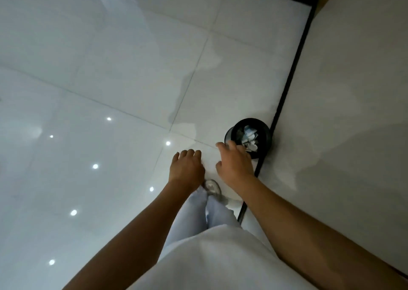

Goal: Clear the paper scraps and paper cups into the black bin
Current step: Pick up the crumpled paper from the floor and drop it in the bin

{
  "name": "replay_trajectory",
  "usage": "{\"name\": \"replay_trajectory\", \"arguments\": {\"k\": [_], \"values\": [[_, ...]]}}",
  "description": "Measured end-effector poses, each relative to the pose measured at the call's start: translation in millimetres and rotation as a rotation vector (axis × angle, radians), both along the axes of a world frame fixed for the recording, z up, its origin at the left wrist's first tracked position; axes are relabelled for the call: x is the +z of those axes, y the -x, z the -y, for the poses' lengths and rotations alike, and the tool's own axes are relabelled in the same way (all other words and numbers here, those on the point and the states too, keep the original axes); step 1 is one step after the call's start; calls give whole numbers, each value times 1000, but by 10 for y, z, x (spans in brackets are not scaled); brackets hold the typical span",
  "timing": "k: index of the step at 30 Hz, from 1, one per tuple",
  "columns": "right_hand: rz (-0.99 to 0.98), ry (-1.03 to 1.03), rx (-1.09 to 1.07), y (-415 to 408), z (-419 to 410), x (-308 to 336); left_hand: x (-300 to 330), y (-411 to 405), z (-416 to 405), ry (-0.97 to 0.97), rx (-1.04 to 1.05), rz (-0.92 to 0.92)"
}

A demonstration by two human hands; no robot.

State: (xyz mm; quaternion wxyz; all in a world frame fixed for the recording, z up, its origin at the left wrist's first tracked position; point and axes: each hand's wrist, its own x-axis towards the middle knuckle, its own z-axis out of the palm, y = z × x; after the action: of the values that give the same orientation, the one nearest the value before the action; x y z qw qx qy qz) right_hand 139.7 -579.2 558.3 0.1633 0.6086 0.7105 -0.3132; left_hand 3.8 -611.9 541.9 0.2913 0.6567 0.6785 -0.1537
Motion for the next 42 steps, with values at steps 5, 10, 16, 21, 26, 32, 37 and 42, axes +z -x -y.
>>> {"name": "replay_trajectory", "arguments": {"k": [5, 10, 16, 21, 26, 32, 37, 42], "values": [[17, -6, 236, 678, 476, 377, 395, 558, 803, -34, 239, -9], [-15, -41, 503, 1663, 1059, 628, 644, 1305, 1690, -79, 501, -53], [-23, -59, 824, 2921, 2155, 684, 777, 2260, 3046, -100, 807, -84], [-39, -52, 1083, 3851, 3364, 715, 844, 2925, 4378, -75, 1039, -108], [-85, -33, 1343, 4724, 4431, 783, 870, 3443, 5486, -40, 1257, -110], [-86, -25, 1553, 5623, 5239, 825, 891, 4018, 6360, -49, 1490, -130], [-54, -23, 1709, 6352, 5652, 775, 836, 4577, 6836, -56, 1661, -130], [-62, -55, 1908, 7311, 6096, 779, 841, 5296, 7234, -74, 1866, -146]]}}
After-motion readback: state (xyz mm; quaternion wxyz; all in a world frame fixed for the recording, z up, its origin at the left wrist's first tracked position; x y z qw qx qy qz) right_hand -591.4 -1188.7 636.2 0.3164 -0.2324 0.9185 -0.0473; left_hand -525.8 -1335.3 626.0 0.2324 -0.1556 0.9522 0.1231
